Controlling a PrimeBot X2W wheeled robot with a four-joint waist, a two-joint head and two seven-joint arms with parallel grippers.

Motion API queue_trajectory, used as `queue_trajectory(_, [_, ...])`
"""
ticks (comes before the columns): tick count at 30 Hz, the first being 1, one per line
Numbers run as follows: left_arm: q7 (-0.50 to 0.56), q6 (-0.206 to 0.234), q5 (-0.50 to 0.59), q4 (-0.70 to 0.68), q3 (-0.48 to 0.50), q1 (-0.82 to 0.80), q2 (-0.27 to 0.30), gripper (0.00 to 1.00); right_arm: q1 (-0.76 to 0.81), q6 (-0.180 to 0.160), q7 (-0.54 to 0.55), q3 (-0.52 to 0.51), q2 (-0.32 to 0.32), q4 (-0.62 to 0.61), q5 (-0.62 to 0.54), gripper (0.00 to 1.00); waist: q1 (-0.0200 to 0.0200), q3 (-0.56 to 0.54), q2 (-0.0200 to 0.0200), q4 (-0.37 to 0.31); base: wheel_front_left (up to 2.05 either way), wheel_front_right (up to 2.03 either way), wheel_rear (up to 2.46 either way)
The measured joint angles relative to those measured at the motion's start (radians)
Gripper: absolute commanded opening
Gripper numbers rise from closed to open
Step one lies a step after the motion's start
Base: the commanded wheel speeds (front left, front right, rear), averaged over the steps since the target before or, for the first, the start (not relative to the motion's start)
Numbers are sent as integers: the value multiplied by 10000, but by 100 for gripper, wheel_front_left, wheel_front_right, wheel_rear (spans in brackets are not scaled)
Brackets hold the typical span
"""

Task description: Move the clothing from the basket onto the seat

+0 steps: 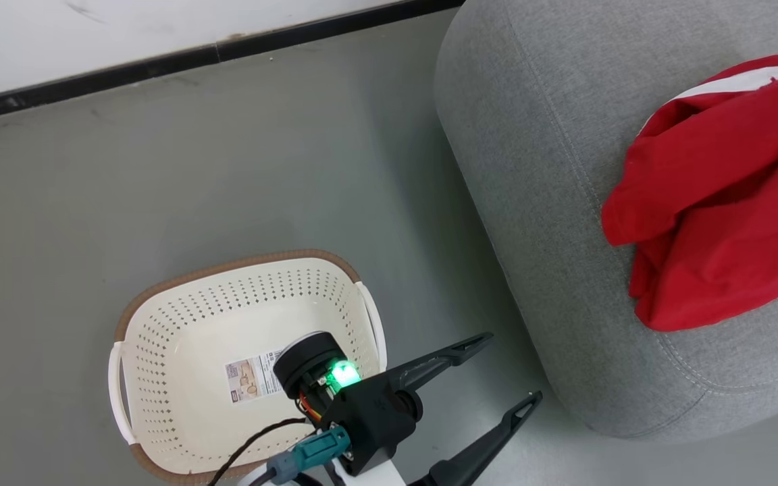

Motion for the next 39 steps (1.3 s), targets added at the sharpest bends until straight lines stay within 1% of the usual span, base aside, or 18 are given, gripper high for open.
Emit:
queue_trajectory(6, [151,0,71,-109,6,-49,59,100,124,0,219,-234,265,570,-12,0,0,236,-1,60,0,0,0])
queue_trajectory(12, [280,15,81,-180,6,-236,77,100,285,0,683,-533,447,1204,-21,0,0,473,0,121,0,0,0])
queue_trajectory(19, [435,17,171,-247,8,-314,109,100,264,0,895,-723,441,1572,-105,0,0,718,0,198,0,0,0])
queue_trajectory(20, [435,17,171,-247,8,-349,109,100,263,0,899,-740,443,1657,-105,4,0,747,0,209,0,0,0])
queue_trajectory(21, [435,15,173,-247,8,-401,109,100,263,0,953,-757,449,1756,-105,25,0,773,0,220,0,0,0])
queue_trajectory(22, [435,17,173,-247,10,-446,111,100,264,0,1032,-794,470,1825,-104,44,0,797,0,231,0,0,0])
queue_trajectory(23, [437,15,173,-249,12,-464,113,100,260,0,1060,-844,500,1852,-104,48,0,817,0,241,0,0,0])
queue_trajectory(24, [437,15,173,-249,10,-465,117,100,253,0,1062,-865,520,1873,-104,89,0,833,0,250,0,0,0])
queue_trajectory(25, [437,15,173,-249,10,-465,121,100,239,0,1062,-869,522,1894,-105,100,0,846,0,259,0,0,0])
queue_trajectory(29, [451,15,173,-247,4,-483,153,100,175,0,1126,-886,543,2105,-119,100,0,860,0,282,0,0,0])
queue_trajectory(36, [451,13,171,-234,0,-496,184,100,-168,0,1089,-842,583,2105,-368,100,0,775,0,297,0,0,0])
queue_trajectory(39, [433,13,169,-219,-6,-497,171,100,-239,0,907,-644,583,2107,-472,100,0,693,0,305,0,0,0])
